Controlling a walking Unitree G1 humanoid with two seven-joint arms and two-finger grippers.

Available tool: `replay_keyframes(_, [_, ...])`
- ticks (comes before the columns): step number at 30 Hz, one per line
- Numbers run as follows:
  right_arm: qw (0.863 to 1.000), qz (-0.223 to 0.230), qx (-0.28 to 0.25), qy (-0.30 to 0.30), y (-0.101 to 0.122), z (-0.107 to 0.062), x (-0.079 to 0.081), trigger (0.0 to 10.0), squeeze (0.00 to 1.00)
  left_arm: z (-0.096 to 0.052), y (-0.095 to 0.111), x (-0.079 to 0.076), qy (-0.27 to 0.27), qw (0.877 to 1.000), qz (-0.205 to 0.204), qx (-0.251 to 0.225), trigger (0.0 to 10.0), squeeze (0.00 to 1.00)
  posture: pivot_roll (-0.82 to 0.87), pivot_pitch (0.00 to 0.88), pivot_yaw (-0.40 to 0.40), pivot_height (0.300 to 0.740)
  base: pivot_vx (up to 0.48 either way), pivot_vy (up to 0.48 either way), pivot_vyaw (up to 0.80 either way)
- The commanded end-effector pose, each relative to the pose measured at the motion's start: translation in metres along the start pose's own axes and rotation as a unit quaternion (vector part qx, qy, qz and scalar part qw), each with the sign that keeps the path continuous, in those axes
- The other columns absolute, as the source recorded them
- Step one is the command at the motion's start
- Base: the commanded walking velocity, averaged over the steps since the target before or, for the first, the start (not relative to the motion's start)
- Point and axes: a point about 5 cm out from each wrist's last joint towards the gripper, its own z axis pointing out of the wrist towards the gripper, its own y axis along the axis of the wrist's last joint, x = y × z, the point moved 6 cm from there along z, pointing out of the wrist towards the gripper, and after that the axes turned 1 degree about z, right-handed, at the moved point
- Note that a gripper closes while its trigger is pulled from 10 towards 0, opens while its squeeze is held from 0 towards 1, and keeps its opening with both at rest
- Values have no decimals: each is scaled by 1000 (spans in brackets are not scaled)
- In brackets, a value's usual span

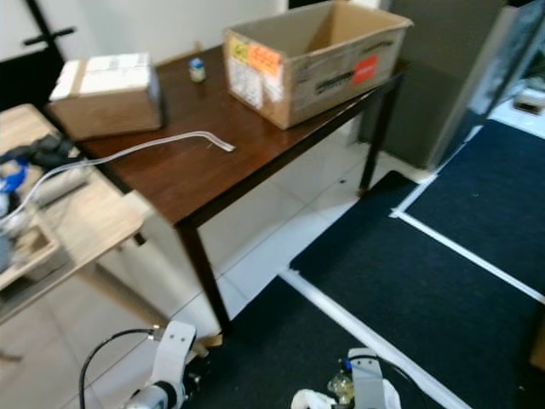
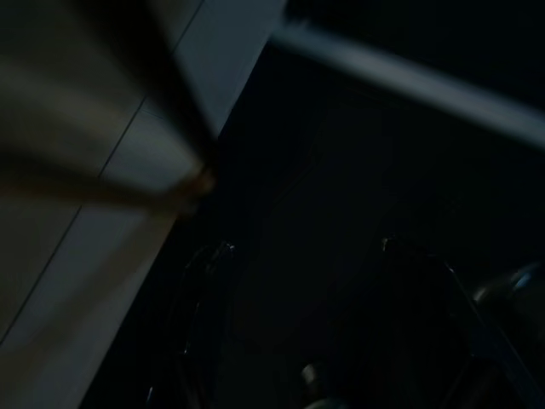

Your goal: Picking trash to rubbish bin

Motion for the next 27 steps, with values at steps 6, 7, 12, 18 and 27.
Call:
replay_keyframes(6, [1000, 12, 13, 0, -11, -1, 3, 10000, 0, -5, -18, -3, -7, 1000, 0, 27, 10000, 0, -48, 107, 32, 740, 0, 0, -800])
replay_keyframes(7, [1000, 12, 13, 0, -11, -1, 3, 10000, 0, -5, -18, -2, -7, 1000, 1, 27, 10000, 0, -51, 104, 32, 740, 0, 0, -800])
replay_keyframes(12, [1000, 12, 13, -1, -10, -1, 2, 10000, 0, -5, -19, -1, -7, 1000, 4, 30, 10000, 0, -53, 102, 35, 740, 0, 0, -800])
replay_keyframes(18, [1000, 13, 12, -3, -9, -1, 0, 10000, 0, -5, -18, -2, -9, 1000, 8, 27, 10000, 0, -58, 97, 34, 740, 0, 0, -800])
replay_keyframes(27, [1000, 10, 13, -3, -10, -1, 1, 10000, 0, -5, -22, 1, -4, 999, 27, 41, 10000, 0, -59, 84, 36, 740, 0, 0, -800])
